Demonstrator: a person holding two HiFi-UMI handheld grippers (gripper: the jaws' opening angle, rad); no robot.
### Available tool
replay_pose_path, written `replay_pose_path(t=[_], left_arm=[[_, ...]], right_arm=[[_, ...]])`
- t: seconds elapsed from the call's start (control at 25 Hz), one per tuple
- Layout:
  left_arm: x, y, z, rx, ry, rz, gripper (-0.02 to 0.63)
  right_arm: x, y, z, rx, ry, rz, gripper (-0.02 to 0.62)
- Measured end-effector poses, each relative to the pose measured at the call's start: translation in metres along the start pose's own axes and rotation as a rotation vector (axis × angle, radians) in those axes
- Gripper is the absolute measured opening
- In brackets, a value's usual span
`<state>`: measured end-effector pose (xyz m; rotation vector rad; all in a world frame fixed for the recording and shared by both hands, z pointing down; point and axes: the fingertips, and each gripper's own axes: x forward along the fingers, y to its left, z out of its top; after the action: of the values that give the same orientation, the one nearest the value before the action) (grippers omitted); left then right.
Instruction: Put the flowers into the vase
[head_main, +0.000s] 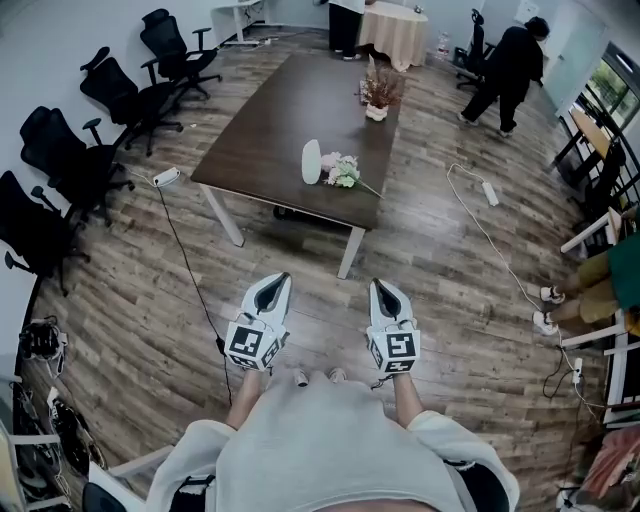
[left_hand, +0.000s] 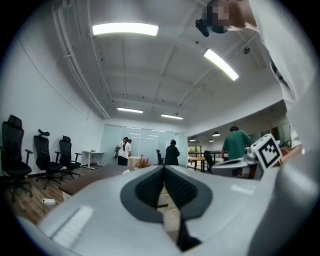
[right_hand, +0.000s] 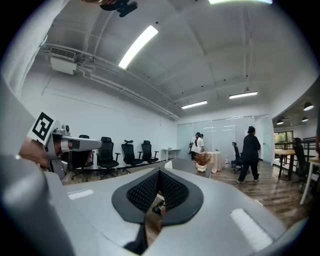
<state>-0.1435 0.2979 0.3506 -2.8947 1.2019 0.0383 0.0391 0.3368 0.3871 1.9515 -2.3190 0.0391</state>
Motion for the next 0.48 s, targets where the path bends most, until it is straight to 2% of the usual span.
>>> replay_pose_path(t=[0.48], left_arm=[[0.013,-0.01,-0.007,0.06,0.031,0.047,0.011]], right_arm=[[0.005,-0.007,0.001,-0.013,-0.02,0.035,-0.002]])
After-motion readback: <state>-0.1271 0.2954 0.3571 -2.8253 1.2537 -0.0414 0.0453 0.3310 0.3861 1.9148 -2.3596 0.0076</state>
